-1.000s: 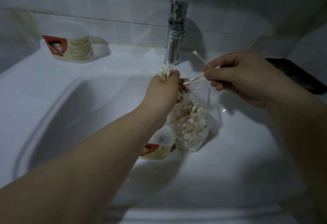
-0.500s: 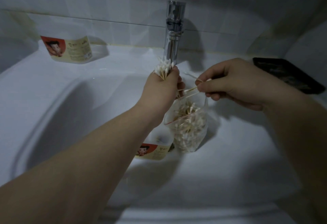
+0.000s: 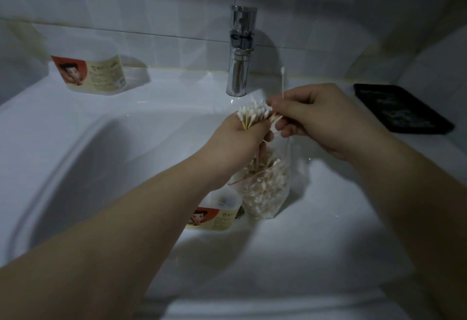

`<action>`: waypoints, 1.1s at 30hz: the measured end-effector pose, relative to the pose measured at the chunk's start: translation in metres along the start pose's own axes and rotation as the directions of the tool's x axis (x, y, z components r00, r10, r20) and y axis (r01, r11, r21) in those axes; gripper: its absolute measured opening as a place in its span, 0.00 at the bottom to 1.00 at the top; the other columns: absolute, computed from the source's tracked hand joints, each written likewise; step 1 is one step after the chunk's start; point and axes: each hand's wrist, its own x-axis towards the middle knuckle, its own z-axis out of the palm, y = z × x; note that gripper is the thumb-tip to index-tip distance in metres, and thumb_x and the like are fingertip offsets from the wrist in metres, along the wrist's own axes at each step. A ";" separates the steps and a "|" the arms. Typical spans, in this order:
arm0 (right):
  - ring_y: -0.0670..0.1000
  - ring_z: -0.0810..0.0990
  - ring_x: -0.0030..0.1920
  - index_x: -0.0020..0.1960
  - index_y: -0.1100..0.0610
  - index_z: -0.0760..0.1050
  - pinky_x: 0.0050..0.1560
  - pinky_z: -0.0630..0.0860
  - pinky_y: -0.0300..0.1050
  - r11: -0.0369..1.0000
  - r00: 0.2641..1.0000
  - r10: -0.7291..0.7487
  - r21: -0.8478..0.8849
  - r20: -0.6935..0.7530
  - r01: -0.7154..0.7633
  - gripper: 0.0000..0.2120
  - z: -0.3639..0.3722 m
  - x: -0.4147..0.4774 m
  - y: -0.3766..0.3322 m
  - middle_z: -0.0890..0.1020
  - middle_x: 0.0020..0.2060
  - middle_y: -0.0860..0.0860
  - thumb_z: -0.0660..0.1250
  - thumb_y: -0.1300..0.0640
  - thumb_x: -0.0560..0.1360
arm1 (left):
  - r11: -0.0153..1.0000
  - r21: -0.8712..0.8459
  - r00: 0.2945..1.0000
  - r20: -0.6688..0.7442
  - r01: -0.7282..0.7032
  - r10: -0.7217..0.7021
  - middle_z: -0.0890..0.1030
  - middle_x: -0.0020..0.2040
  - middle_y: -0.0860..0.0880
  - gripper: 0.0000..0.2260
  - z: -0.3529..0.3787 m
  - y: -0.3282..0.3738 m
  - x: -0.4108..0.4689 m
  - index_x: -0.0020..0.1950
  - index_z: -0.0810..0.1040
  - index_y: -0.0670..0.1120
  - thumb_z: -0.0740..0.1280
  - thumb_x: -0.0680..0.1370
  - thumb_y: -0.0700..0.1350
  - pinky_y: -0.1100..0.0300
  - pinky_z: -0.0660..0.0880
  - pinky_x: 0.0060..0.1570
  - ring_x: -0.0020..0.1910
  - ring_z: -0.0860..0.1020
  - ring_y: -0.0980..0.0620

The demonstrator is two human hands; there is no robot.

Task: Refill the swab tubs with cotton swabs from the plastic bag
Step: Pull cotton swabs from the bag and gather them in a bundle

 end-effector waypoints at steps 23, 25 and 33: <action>0.42 0.85 0.37 0.78 0.39 0.63 0.45 0.78 0.39 0.875 0.962 -0.106 -0.436 0.252 0.211 0.40 0.004 -0.012 -0.002 0.88 0.38 0.45 0.78 0.55 0.72 | 0.994 -0.111 0.982 -0.182 0.024 -0.044 0.78 0.31 0.51 0.10 -0.001 -0.002 0.005 0.43 0.80 0.46 0.69 0.81 0.50 0.54 0.75 0.38 0.32 0.76 0.53; 0.42 0.85 0.38 0.79 0.36 0.58 0.48 0.79 0.41 0.869 0.962 -0.117 -0.443 0.248 0.220 0.45 0.003 -0.013 -0.002 0.87 0.41 0.43 0.79 0.52 0.71 | 0.993 -0.108 0.983 -0.171 0.046 -0.064 0.80 0.34 0.54 0.09 -0.001 -0.002 0.006 0.45 0.81 0.49 0.68 0.82 0.51 0.57 0.77 0.39 0.33 0.78 0.56; 0.46 0.83 0.40 0.74 0.37 0.67 0.53 0.82 0.51 0.811 0.941 -0.188 -0.495 0.283 0.311 0.40 0.003 -0.011 -0.001 0.75 0.60 0.41 0.79 0.53 0.67 | 0.993 -0.105 0.994 -0.090 0.045 -0.054 0.79 0.35 0.48 0.11 0.000 -0.003 0.005 0.42 0.80 0.47 0.66 0.83 0.48 0.51 0.74 0.44 0.36 0.77 0.50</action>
